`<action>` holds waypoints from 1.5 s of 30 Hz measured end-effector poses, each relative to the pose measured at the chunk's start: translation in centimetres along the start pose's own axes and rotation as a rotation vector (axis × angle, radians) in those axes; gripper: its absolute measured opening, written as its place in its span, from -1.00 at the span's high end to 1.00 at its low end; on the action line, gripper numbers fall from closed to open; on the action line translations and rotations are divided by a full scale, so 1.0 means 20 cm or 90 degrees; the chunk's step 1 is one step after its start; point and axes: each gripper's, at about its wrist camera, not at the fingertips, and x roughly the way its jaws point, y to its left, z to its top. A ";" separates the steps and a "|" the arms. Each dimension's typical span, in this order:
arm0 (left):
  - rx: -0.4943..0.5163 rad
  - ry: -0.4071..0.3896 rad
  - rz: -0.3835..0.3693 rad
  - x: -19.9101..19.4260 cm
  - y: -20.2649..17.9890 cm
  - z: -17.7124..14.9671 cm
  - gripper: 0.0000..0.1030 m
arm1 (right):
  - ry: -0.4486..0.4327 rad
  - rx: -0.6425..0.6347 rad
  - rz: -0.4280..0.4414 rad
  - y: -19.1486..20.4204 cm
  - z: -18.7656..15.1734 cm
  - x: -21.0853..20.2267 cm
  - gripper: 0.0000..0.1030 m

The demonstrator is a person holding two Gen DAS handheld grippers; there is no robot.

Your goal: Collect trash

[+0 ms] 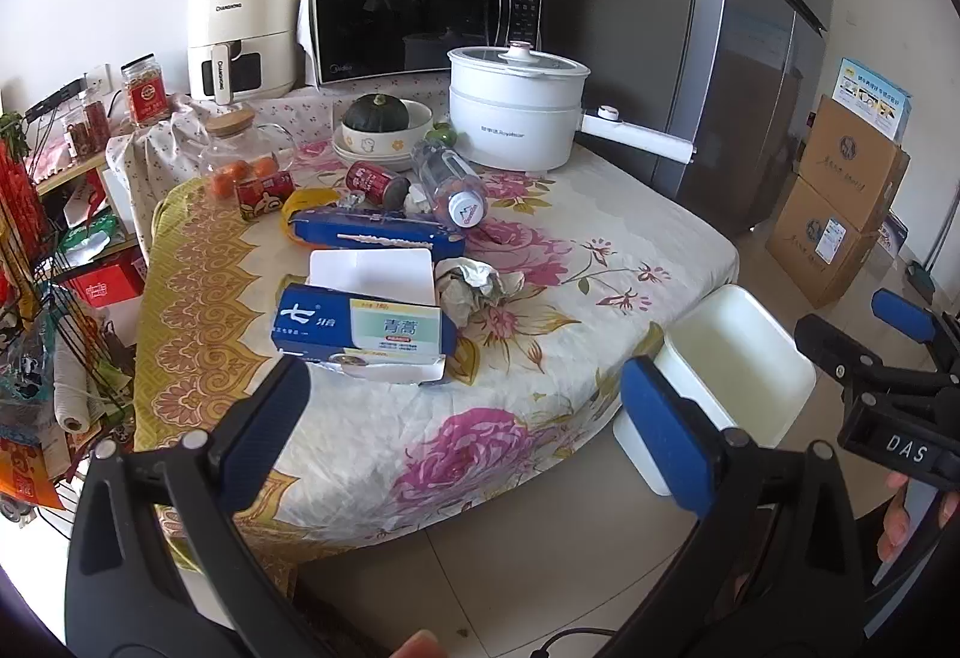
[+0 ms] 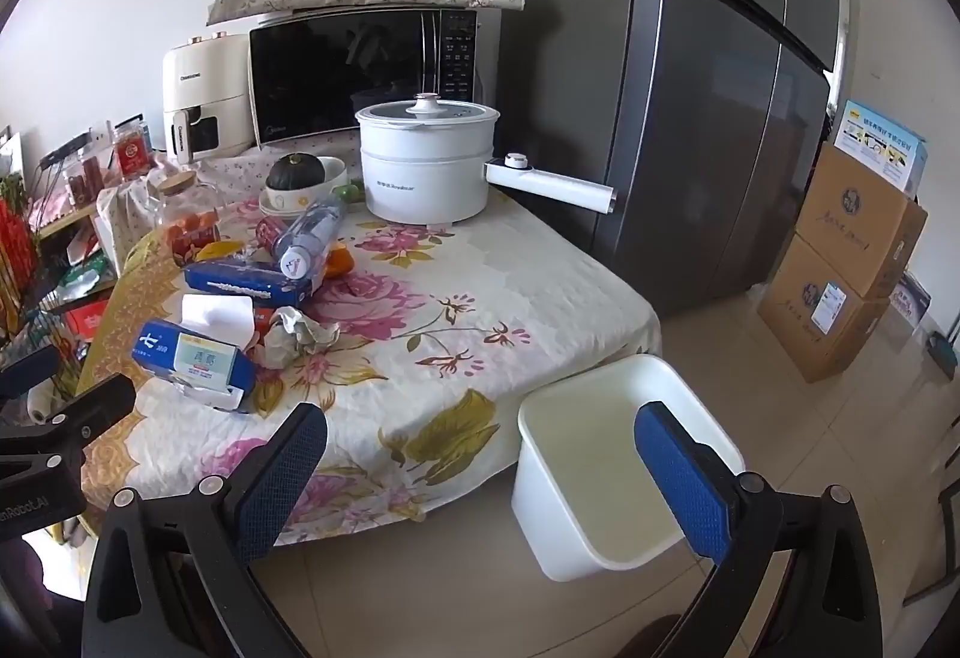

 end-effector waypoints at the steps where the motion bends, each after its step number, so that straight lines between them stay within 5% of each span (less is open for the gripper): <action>1: 0.001 0.001 0.000 0.00 0.00 0.00 -0.99 | 0.001 0.000 0.001 0.00 0.00 0.00 -1.00; 45: -0.006 0.004 -0.003 0.00 0.00 0.00 -0.99 | 0.001 -0.003 0.001 0.00 0.00 0.00 -1.00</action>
